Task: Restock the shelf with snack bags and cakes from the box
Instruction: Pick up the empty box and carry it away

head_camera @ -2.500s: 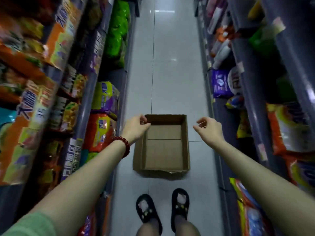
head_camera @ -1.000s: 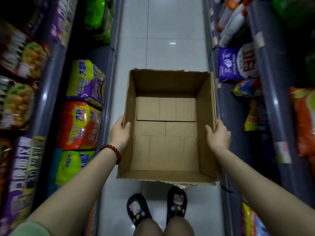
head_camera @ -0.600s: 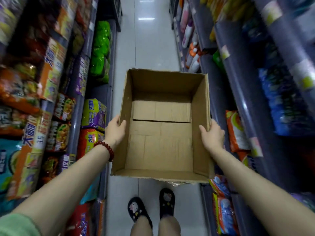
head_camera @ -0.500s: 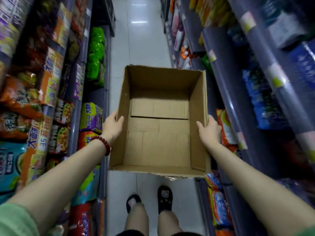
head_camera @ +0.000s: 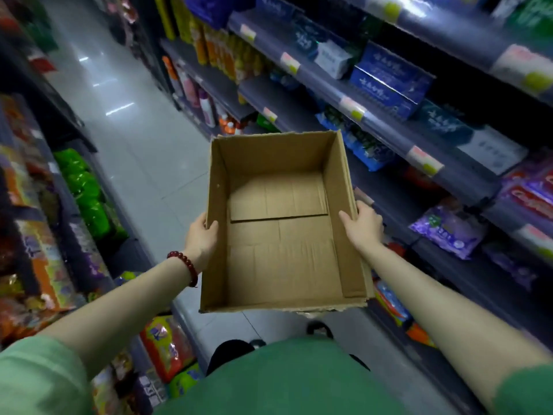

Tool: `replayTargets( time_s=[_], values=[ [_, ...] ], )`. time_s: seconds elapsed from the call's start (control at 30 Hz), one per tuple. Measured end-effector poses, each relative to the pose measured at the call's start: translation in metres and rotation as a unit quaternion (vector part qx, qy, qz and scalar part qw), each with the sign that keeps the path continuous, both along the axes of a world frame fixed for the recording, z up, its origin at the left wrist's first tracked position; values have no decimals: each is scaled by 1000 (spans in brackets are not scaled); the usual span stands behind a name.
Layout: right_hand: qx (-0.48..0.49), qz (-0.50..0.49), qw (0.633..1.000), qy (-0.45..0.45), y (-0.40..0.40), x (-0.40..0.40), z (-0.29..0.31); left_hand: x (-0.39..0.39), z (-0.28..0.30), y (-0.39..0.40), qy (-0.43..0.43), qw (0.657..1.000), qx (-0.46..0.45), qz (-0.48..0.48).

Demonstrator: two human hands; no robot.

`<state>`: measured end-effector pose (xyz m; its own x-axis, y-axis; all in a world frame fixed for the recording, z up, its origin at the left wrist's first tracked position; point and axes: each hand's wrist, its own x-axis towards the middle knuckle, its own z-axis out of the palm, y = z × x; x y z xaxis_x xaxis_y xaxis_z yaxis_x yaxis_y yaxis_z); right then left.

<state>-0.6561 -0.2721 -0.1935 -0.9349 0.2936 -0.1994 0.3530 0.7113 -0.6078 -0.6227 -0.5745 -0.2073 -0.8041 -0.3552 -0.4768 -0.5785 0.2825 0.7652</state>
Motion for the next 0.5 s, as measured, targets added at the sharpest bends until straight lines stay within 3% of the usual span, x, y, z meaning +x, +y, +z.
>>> replayTargets(
  time_s=[0.23,0.5],
  values=[
    [-2,-139,990,-4,27,73,5,-12,19,28,9,992,0,-129],
    [-7,-209,978,5,75,161,16,10,31,83,25,976,17,-215]
  ],
)
